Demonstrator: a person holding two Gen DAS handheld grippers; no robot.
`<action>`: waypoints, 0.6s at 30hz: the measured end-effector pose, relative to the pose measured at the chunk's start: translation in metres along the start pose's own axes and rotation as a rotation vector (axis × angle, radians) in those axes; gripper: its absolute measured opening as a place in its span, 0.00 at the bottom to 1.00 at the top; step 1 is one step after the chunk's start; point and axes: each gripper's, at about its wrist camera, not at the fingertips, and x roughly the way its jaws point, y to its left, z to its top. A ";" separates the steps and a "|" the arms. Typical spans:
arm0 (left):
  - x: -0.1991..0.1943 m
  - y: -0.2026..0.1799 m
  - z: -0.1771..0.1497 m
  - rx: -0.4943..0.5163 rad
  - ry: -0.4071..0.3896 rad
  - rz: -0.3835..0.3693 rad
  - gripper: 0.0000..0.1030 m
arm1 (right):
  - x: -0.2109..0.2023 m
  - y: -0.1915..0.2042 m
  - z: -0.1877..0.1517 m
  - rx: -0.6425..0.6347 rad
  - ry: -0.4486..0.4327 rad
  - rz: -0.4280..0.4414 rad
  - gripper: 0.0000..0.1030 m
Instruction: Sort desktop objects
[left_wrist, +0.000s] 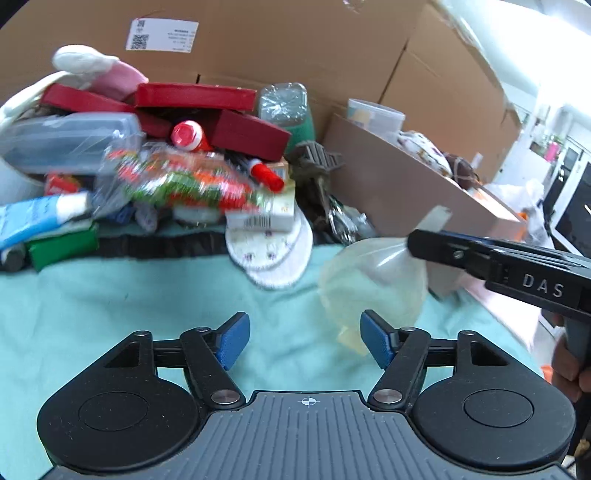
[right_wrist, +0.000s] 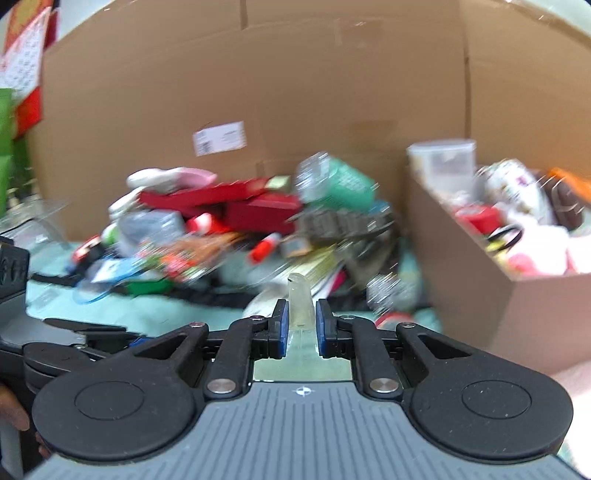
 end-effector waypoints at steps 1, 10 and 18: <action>-0.003 0.000 -0.005 0.006 0.010 0.001 0.79 | -0.001 0.002 -0.003 0.013 0.011 0.025 0.17; -0.001 -0.008 -0.012 0.029 0.023 -0.020 0.80 | -0.015 -0.003 -0.025 0.041 0.017 -0.052 0.56; 0.003 -0.009 -0.003 -0.008 0.015 -0.119 0.82 | -0.013 -0.024 -0.056 0.061 0.128 -0.074 0.71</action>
